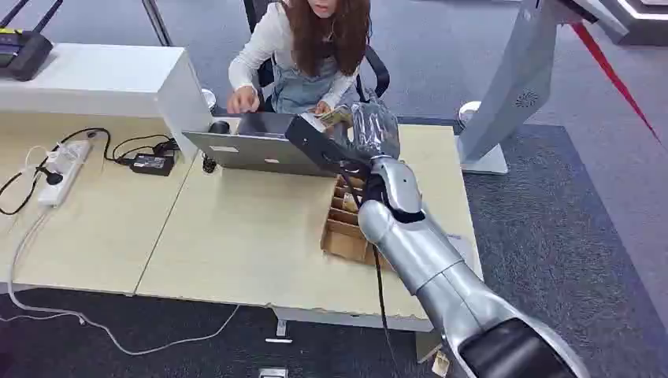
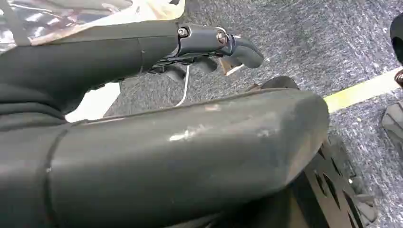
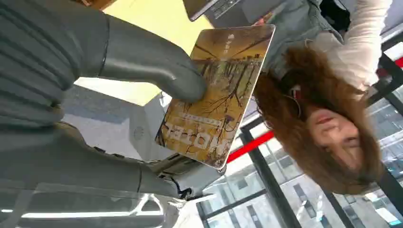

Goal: Pass the card to the sensor for recognition and then transmit it.

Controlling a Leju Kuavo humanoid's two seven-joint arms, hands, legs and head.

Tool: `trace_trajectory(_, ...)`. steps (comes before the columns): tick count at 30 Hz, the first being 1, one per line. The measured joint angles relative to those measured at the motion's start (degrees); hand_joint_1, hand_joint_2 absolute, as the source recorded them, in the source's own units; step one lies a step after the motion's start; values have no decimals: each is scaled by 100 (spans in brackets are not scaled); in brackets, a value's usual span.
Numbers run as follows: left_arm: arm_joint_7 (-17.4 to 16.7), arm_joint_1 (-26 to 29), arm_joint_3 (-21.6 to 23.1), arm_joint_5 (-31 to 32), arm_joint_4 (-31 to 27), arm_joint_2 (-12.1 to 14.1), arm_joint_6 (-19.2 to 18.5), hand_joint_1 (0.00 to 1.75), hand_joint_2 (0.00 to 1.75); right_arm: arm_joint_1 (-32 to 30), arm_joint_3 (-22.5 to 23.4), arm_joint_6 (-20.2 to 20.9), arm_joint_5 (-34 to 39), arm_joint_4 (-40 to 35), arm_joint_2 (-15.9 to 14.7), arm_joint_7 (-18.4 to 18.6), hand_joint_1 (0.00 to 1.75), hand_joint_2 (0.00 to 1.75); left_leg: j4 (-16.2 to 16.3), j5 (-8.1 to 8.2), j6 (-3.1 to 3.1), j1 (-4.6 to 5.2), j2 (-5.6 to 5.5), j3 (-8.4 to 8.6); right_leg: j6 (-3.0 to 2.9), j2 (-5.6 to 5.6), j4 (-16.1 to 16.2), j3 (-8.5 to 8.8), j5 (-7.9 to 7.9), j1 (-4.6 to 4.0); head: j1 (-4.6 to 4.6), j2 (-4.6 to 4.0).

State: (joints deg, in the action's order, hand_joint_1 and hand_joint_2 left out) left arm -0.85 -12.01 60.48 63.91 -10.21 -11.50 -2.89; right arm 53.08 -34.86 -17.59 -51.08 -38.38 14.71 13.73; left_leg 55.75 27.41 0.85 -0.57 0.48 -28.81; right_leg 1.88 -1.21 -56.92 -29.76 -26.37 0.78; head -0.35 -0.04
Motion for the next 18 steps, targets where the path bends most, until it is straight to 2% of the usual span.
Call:
trace_trajectory(11,-31,0,0,-7,0,0,0,0,0,-94,107,-13,83,-153,-134,2,175,175,1,0,0,0,0,2,0,0,0,-1,0,0,0,0)
trace_trajectory(14,-105,1,0,-24,0,2,0,0,0,-206,155,-33,24,-336,-327,124,175,175,1,0,0,0,0,1,0,-1,1,0,0,0,0,0)
trace_trajectory(18,-208,2,0,-42,2,4,7,0,0,-462,341,20,-83,-722,-792,481,175,175,6,1,-2,2,-4,1,3,-1,4,3,2,3,-2,0)
